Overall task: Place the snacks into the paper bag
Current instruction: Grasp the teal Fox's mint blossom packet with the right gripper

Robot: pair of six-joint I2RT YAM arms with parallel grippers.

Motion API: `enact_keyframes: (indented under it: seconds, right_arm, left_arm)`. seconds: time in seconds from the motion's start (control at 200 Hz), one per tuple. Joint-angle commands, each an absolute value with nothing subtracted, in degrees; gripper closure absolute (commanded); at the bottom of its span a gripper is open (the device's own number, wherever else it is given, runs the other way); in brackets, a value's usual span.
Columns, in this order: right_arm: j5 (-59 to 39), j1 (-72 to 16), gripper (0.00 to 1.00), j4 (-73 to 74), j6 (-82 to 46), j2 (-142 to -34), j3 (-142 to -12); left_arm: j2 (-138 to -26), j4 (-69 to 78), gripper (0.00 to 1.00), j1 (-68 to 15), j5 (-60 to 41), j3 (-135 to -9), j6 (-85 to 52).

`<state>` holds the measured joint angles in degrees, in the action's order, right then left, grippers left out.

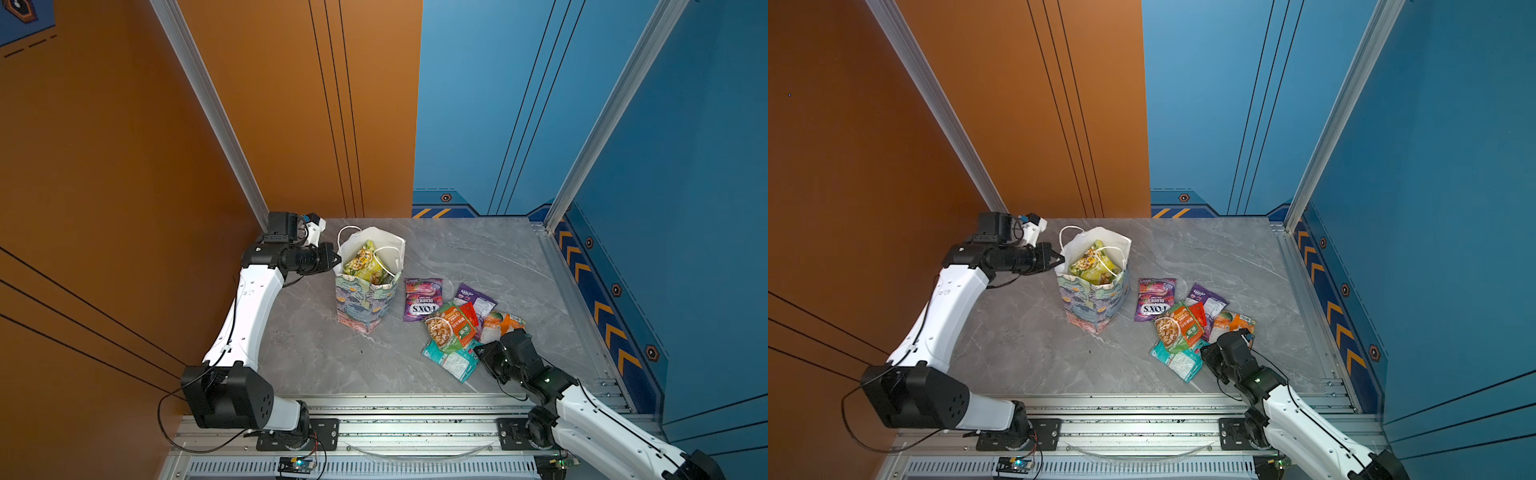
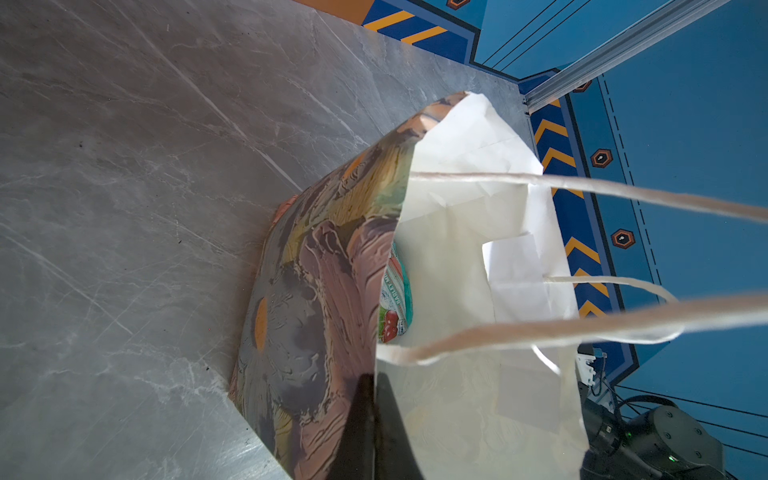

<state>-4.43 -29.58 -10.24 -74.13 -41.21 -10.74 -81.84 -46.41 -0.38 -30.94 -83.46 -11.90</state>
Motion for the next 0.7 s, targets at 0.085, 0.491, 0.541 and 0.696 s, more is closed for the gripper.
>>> enact_keyframes:
  seconds: [0.085,0.491,0.541,0.696]
  right_arm:
    - [-4.3,-29.1,0.68,-6.9,-75.5,-41.4,-10.0]
    - [-5.2,-28.7,1.0,-5.3,-74.9,-44.6,-11.7]
    - [-4.8,-28.7,1.0,-6.8,-74.0,-43.8,-12.9]
    - [-2.5,-28.6,1.0,-15.8,-69.3,-41.5,-20.7]
  left_arm:
    - [-81.2,-45.8,1.0,-0.1,-32.4,-83.2,-12.2]
    - [-81.2,-45.3,1.0,-0.2,-32.6,-82.6,-12.3]
    - [-81.2,-45.4,1.0,-0.1,-32.6,-82.6,-12.2]
    - [-81.3,-45.3,1.0,0.0,-32.5,-82.6,-12.0]
